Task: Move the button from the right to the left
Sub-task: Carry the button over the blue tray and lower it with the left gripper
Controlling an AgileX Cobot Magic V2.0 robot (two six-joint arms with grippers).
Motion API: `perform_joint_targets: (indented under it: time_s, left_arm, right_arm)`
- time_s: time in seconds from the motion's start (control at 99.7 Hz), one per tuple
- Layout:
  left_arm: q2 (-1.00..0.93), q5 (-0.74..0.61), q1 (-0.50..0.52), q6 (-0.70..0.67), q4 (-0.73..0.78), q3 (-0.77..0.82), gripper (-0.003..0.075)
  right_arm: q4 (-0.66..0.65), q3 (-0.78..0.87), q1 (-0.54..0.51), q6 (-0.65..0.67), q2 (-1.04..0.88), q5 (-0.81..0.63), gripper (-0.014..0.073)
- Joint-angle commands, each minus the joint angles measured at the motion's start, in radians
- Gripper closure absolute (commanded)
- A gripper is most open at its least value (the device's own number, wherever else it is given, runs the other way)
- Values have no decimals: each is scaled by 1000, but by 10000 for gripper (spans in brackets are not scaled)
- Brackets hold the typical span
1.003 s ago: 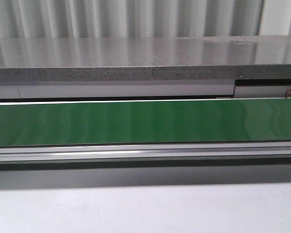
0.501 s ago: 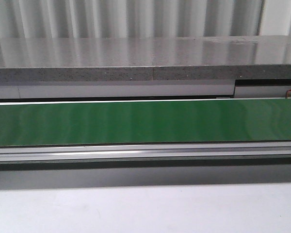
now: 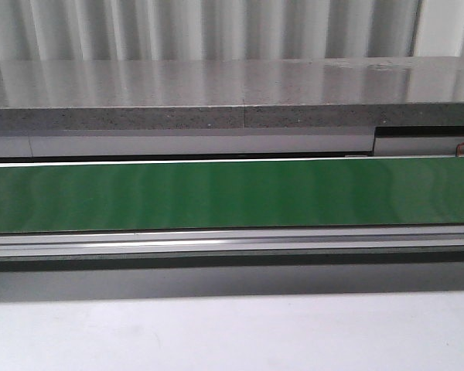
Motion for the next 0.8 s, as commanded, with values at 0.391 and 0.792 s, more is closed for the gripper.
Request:
perform_joint_targets:
  time_s: [0.391, 0.792]
  left_arm:
    - [-56, -38, 4, 4, -17, -30, 278]
    - [-292, -82, -9, 16, -181, -30, 278]
  right_arm:
    - [26, -28, -1, -8, 3, -65, 662]
    - [26, -28, -1, -8, 3, -65, 662]
